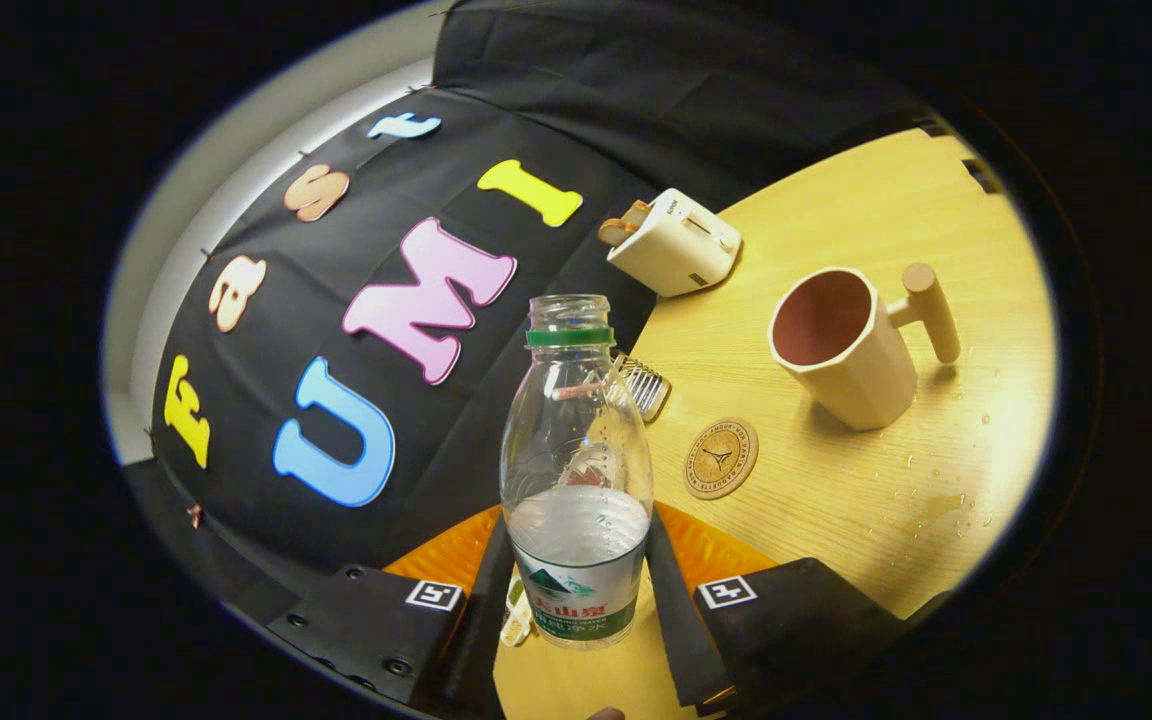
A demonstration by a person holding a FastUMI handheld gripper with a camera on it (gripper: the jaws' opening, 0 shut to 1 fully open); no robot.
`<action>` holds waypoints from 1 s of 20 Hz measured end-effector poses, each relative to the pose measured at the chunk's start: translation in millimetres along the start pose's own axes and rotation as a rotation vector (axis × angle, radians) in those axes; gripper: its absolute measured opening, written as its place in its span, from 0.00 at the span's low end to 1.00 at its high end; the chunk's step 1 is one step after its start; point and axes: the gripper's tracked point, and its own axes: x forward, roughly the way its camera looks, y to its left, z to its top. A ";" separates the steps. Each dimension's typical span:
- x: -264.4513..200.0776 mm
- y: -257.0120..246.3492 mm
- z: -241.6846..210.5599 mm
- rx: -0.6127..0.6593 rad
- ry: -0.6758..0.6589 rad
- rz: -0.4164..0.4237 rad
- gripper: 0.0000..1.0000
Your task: Take the bottle from table, then pour the juice into the cup, finally place the bottle on the coaster
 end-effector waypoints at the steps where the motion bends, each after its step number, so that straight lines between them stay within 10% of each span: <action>1: 3.8 -2.2 2.6 0.031 0.004 -0.005 0.70; 20: 27.1 -29.5 16.8 0.532 0.014 -0.014 0.70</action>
